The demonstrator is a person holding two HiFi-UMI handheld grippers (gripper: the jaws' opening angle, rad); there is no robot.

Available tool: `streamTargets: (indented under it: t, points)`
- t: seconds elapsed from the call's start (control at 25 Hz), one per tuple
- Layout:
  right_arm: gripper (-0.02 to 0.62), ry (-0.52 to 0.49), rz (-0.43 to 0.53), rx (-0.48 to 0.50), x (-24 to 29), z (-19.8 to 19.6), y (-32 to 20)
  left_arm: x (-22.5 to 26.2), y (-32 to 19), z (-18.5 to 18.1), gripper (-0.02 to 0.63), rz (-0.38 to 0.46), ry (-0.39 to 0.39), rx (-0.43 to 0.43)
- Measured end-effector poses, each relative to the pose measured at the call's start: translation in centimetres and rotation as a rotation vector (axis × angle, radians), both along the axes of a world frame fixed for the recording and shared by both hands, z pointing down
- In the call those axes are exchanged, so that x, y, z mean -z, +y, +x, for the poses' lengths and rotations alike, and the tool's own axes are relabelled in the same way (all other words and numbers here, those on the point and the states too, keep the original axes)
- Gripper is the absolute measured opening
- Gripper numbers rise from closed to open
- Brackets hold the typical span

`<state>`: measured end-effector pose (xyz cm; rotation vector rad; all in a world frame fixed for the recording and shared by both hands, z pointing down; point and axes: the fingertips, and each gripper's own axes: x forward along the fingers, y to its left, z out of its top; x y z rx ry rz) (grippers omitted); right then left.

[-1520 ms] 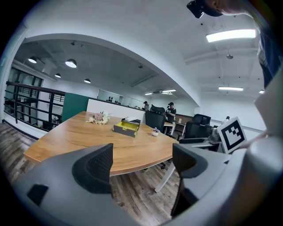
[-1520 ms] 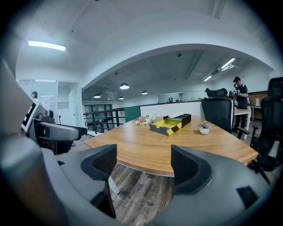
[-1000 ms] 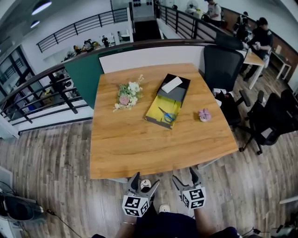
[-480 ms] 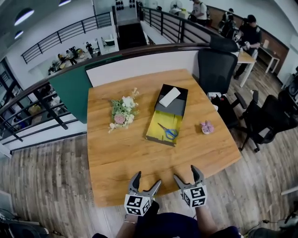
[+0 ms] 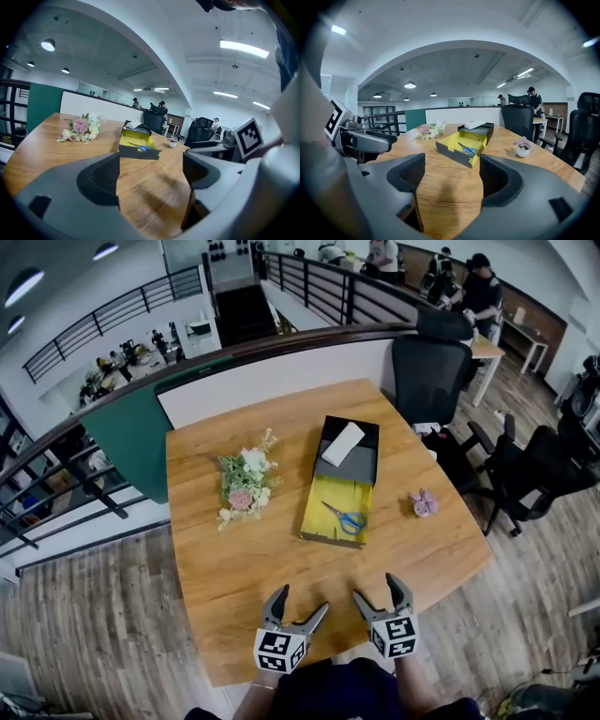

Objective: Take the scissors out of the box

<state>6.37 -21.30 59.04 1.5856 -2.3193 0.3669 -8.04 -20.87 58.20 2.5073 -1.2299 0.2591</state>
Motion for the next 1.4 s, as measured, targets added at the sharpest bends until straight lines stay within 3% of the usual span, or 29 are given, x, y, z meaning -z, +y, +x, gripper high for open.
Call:
streamTargets:
  t: [0.24,0.44,0.56,0.72,0.96,1.4]
  points:
    - [0.33,0.015,0.013,0.009,1.2,0.5,-2.9,0.0,-1.5,-1.2,0.42,-0.002,0.013,0.015]
    - [0.311,0.113,-0.014,0.142,2.5,-0.4,-5.9,-0.4,-2.1,-1.9,0.42,-0.012,0.019,0.054]
    - [0.262,0.168,-0.03,0.234,3.1,-1.0,-7.8,-0.2,-2.5,-2.1,0.42,-0.016,0.029,0.083]
    - [0.259,0.218,-0.109,0.356,2.6,-1.6,-10.3,0.5,-2.7,-2.2,0.42,-0.022,0.053,0.111]
    - [0.225,0.304,-0.247,0.452,-0.3,-1.5,-14.8,1.2,-3.4,-3.3,0.42,-0.016,0.04,0.185]
    - [0.193,0.486,-0.569,0.614,-7.0,-1.7,-20.5,0.4,-3.4,-3.7,0.42,-0.068,0.05,0.157]
